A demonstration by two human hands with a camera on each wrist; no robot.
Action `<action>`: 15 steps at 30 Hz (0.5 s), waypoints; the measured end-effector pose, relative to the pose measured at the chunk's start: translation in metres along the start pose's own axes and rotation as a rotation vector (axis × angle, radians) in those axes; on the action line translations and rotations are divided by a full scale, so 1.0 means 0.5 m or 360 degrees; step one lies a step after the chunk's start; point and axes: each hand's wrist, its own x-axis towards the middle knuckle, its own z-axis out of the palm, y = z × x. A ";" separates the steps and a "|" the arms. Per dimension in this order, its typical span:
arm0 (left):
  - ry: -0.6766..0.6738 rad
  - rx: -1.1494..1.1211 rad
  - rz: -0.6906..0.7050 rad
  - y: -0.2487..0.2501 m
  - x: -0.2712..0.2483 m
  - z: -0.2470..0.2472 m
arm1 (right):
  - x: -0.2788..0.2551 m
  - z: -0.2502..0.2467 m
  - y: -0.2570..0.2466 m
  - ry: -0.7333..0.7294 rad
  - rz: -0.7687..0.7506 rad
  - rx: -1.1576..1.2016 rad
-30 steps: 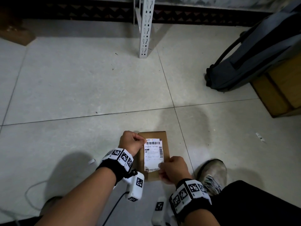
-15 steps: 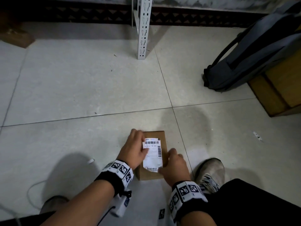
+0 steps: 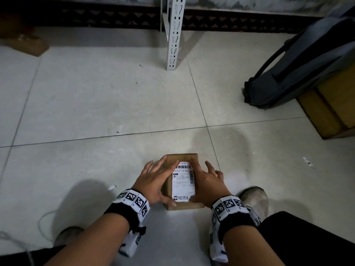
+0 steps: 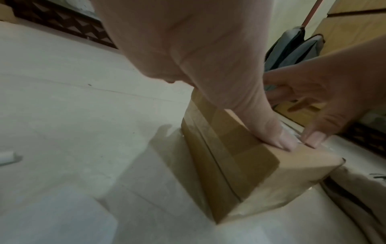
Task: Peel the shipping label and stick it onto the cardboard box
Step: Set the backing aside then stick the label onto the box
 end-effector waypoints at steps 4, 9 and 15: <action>-0.0047 -0.0030 -0.0011 -0.007 0.003 0.006 | -0.008 -0.011 -0.002 0.0014 0.0071 0.0084; -0.0024 -0.0204 -0.0023 -0.008 -0.005 0.007 | -0.008 -0.011 0.005 0.0038 0.0022 0.0083; -0.0022 -0.0176 -0.0045 -0.004 0.001 0.015 | -0.003 0.005 0.025 -0.0046 0.0117 0.0001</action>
